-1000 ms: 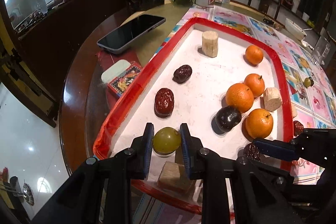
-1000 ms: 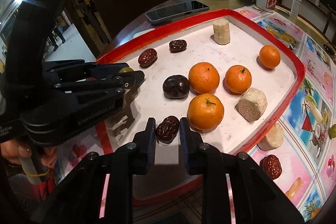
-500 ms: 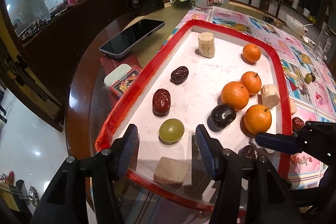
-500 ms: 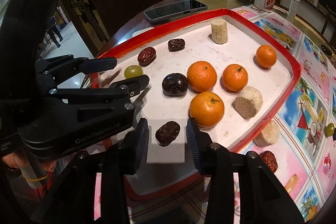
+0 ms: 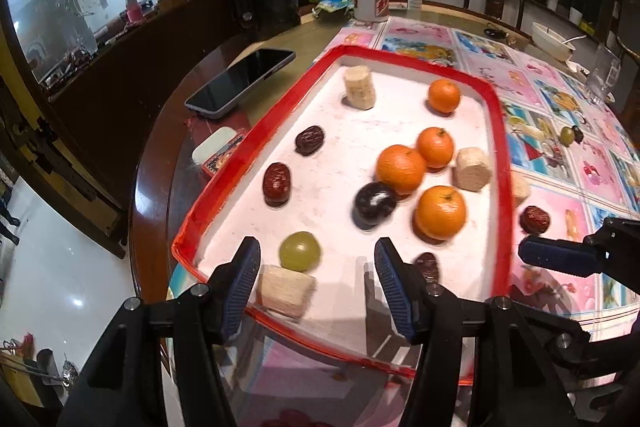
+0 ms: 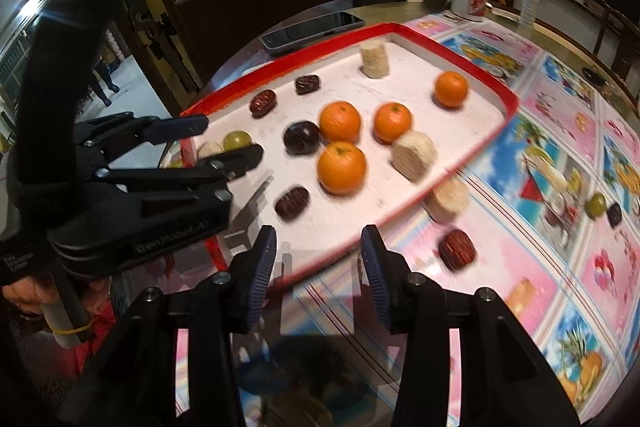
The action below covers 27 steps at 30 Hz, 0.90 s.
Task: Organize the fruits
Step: 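Move both open tools back over the fruit on the tablecloth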
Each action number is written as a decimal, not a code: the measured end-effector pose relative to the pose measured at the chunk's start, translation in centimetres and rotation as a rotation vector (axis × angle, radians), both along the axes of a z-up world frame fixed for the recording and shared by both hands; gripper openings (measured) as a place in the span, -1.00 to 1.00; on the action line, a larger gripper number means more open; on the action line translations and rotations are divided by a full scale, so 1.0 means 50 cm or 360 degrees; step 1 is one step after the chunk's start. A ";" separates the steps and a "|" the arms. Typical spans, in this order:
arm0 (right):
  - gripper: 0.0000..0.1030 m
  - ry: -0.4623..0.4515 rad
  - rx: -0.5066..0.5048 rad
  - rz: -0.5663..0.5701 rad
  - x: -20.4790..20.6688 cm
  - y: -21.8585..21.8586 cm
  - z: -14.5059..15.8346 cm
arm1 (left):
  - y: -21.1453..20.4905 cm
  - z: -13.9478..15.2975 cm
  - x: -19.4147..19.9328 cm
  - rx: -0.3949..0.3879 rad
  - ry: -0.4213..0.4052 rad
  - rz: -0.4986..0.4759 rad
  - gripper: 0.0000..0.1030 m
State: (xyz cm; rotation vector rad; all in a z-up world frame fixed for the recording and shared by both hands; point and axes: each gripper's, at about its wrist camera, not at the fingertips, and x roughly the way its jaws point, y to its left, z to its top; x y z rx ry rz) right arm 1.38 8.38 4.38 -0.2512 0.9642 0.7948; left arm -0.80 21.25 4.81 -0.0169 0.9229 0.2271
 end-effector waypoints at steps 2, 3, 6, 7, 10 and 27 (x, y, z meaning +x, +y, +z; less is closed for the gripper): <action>-0.10 0.0009 0.0004 -0.0028 -0.002 -0.029 -0.004 | -0.023 0.010 -0.005 -0.0002 -0.0023 -0.0030 0.16; -0.10 0.0019 0.0007 -0.0046 -0.002 -0.045 -0.006 | -0.037 0.015 -0.006 -0.0006 -0.0030 -0.0050 0.16; -0.10 0.0047 0.0016 -0.0120 0.003 -0.097 -0.016 | -0.079 0.023 -0.007 -0.0015 -0.0038 -0.0111 0.16; -0.10 0.0056 0.0015 -0.0156 0.007 -0.119 -0.020 | -0.091 0.024 -0.006 -0.0017 -0.0039 -0.0132 0.16; -0.09 0.0087 0.0018 -0.0258 0.020 -0.182 -0.030 | -0.140 0.025 -0.005 -0.0018 -0.0038 -0.0210 0.16; 0.02 0.0175 0.0112 -0.0439 0.067 -0.363 -0.056 | -0.262 -0.020 0.060 -0.0124 0.0046 0.0149 0.34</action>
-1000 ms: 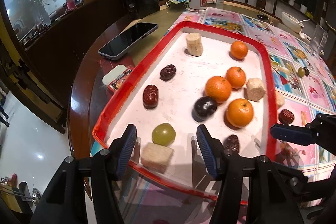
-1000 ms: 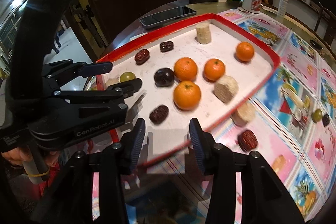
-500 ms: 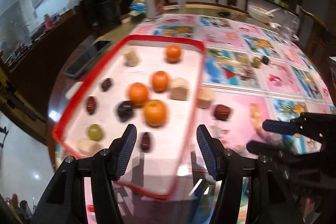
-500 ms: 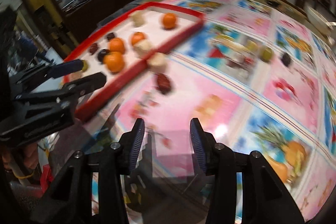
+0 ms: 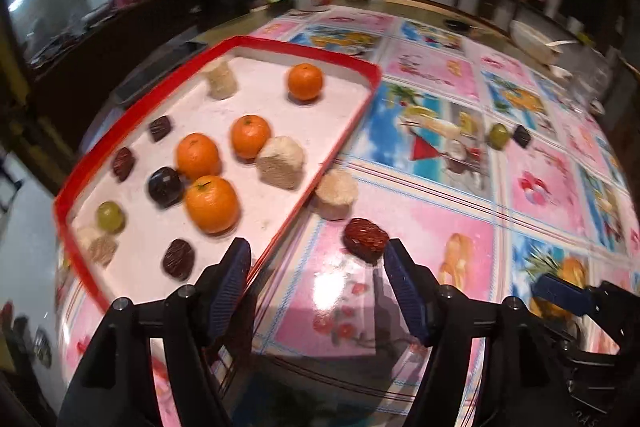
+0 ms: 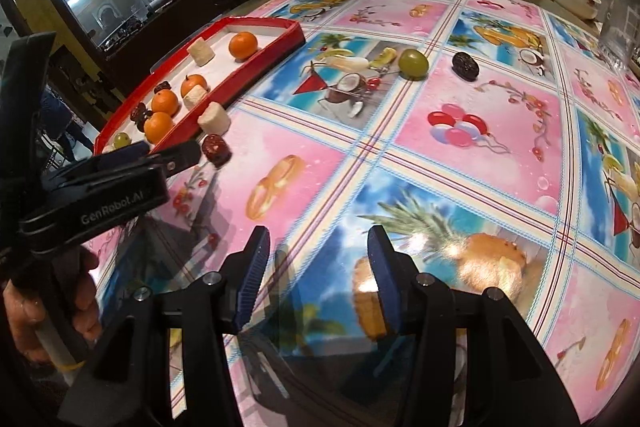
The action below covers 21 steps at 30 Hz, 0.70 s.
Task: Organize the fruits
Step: 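Move both open tools back over the fruit on the tablecloth, then grasp a white cylinder with the right tool while the left tool grasps a red date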
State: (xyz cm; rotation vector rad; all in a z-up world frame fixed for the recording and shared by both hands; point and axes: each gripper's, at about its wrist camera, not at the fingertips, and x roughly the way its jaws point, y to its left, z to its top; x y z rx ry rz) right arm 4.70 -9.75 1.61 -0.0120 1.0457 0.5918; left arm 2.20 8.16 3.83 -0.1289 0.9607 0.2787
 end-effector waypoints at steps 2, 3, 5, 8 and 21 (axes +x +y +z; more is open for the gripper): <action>0.02 0.0004 0.0024 0.0006 0.007 -0.009 -0.003 | -0.008 0.013 -0.021 -0.0004 -0.0052 0.0110 0.34; 0.02 0.0006 0.0032 0.0008 0.011 -0.013 -0.004 | -0.018 0.022 -0.033 -0.0013 -0.0087 0.0136 0.34; 0.02 0.0009 0.0051 0.0018 0.019 -0.021 -0.006 | -0.047 0.035 -0.052 -0.0011 -0.0130 0.0110 0.34; 0.03 0.0012 0.0059 0.0017 0.034 -0.031 -0.005 | -0.085 0.036 -0.056 0.0013 -0.0122 0.0050 0.34; 0.04 0.0039 0.0131 0.0048 0.071 -0.054 -0.006 | -0.083 -0.046 0.059 0.0021 0.0061 0.0291 0.35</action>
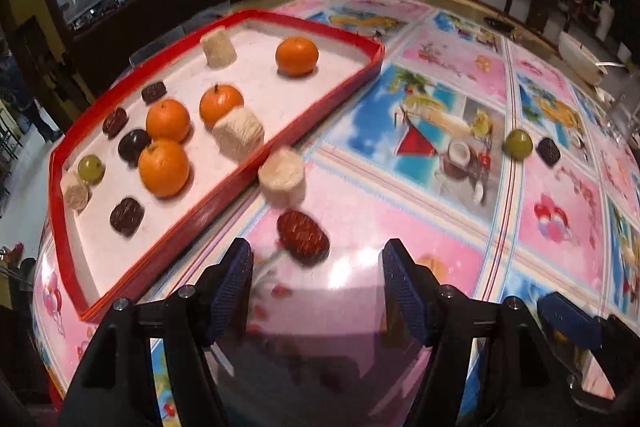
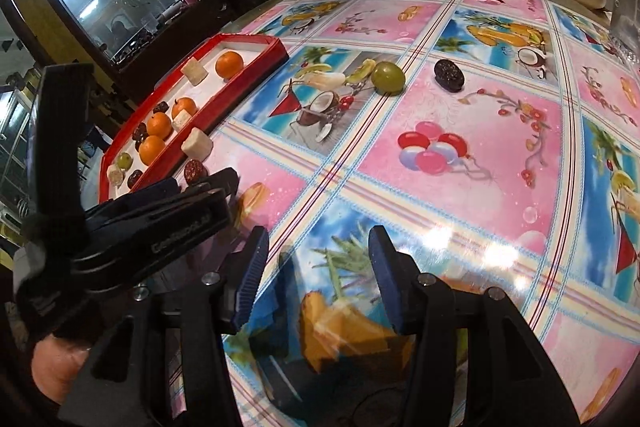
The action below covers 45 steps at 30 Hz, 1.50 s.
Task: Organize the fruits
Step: 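Grasp a white cylinder with the right tool while the left tool grasps a red date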
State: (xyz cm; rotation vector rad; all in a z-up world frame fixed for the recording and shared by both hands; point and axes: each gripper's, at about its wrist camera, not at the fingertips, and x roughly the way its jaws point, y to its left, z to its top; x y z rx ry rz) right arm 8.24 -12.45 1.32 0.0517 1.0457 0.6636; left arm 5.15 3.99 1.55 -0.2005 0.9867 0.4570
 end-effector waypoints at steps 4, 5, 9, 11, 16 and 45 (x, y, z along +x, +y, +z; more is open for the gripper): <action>0.04 -0.0005 0.0045 0.0011 0.034 0.009 0.012 | 0.015 0.000 -0.003 -0.0092 -0.0018 0.0021 0.30; 0.04 -0.0009 0.0063 0.0030 0.044 0.018 0.016 | 0.018 0.001 -0.007 -0.0099 -0.0023 0.0004 0.27; 0.04 -0.0039 0.0096 0.0208 0.081 0.089 0.033 | 0.041 0.008 -0.032 -0.0198 -0.0091 -0.0026 0.06; 0.04 -0.0071 0.0074 0.0307 0.095 0.131 0.035 | 0.056 0.010 -0.049 -0.0242 -0.0104 -0.0028 0.05; 0.04 -0.0066 0.0032 0.0615 0.104 0.241 0.020 | 0.071 0.012 -0.093 -0.0265 -0.0090 -0.0059 0.07; -0.45 -0.0112 -0.0089 0.0536 0.106 0.137 0.017 | 0.075 0.010 -0.030 -0.0303 -0.0078 -0.0035 0.04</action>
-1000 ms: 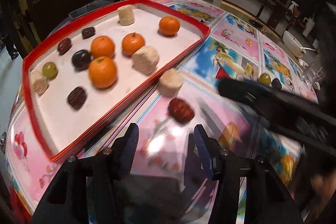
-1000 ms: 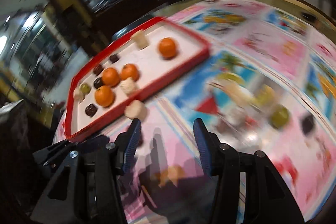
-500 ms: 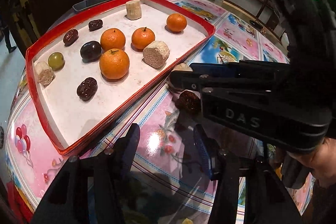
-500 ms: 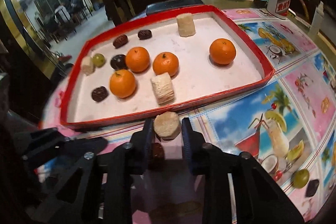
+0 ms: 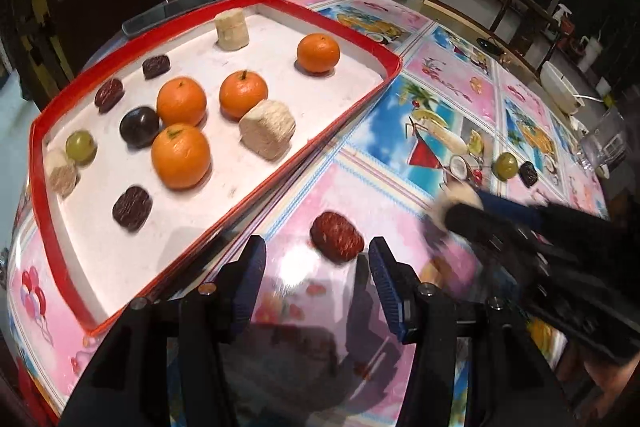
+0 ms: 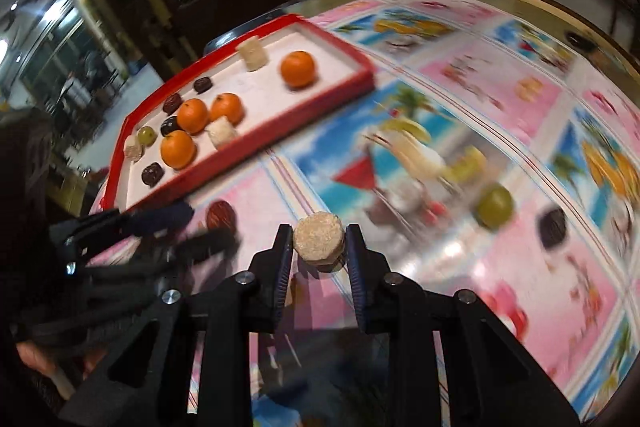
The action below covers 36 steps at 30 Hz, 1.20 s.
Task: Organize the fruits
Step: 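Grasp a white cylinder with the right tool while the left tool grasps a red date, then carry the white cylinder and red date into the red tray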
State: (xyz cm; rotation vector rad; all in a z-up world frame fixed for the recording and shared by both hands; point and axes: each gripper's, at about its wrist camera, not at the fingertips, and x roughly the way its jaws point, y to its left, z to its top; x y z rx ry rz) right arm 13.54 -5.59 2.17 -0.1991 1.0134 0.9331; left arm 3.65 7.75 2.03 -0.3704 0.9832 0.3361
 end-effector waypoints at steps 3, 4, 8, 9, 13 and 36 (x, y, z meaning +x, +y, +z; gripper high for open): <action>-0.45 0.0019 0.0016 -0.0062 -0.002 -0.028 -0.006 | -0.001 -0.001 0.014 0.0016 -0.0011 0.0018 0.03; -0.45 0.0023 0.0015 -0.0073 -0.003 -0.035 -0.009 | -0.001 -0.001 0.018 0.0014 -0.0017 0.0026 0.03; -0.45 0.0019 0.0032 -0.0126 -0.008 -0.050 -0.013 | -0.007 -0.003 0.018 0.0065 0.0001 0.0029 -0.09; -0.45 0.0010 0.0034 -0.0137 -0.011 -0.053 -0.012 | -0.005 -0.003 0.015 0.0068 -0.0002 0.0030 -0.15; -0.45 0.0017 0.0050 -0.0177 -0.022 -0.067 -0.015 | 0.010 -0.003 0.004 0.0056 -0.0026 0.0035 -0.44; -0.44 -0.0052 -0.0008 -0.0389 -0.184 -0.120 -0.010 | -0.078 0.010 -0.116 0.0184 -0.0115 -0.0513 -0.64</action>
